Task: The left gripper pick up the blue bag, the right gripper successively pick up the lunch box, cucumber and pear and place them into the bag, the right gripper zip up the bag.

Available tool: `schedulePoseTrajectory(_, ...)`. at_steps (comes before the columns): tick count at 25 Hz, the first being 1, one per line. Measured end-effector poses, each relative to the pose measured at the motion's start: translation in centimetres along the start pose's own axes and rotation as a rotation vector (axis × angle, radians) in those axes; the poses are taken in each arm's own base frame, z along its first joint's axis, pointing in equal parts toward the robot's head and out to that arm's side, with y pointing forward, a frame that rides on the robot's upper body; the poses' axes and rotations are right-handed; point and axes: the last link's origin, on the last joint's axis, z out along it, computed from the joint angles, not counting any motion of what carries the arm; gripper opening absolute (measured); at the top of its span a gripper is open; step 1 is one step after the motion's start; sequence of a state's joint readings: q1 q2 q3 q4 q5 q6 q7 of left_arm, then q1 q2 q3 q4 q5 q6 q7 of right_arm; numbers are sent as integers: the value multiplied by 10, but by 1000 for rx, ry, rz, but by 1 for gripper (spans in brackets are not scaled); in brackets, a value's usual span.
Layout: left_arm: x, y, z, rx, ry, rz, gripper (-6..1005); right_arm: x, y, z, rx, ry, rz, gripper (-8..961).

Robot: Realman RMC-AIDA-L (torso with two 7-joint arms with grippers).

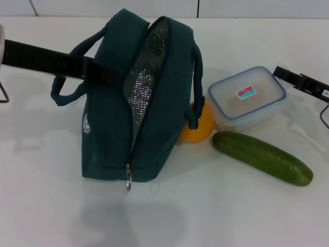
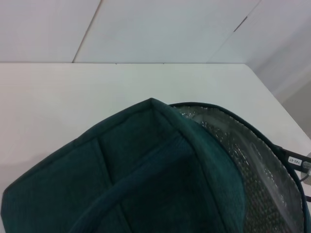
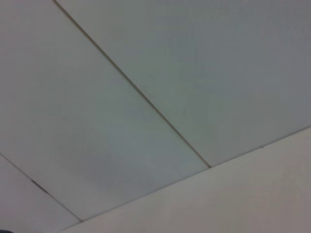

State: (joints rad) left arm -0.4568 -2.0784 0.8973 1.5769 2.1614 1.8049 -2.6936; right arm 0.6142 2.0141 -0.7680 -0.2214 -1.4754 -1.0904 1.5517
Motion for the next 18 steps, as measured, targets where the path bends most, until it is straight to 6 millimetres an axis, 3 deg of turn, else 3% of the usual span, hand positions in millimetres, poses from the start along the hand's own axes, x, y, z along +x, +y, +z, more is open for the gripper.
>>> schedulePoseTrajectory(9,0,0,0,0,-1,0,44,0,8,-2,-59,-8,1,96)
schedulePoseTrajectory(18,-2,-1,0,1,-2,-2,45,-4,1,-15,-49,-114,83,98)
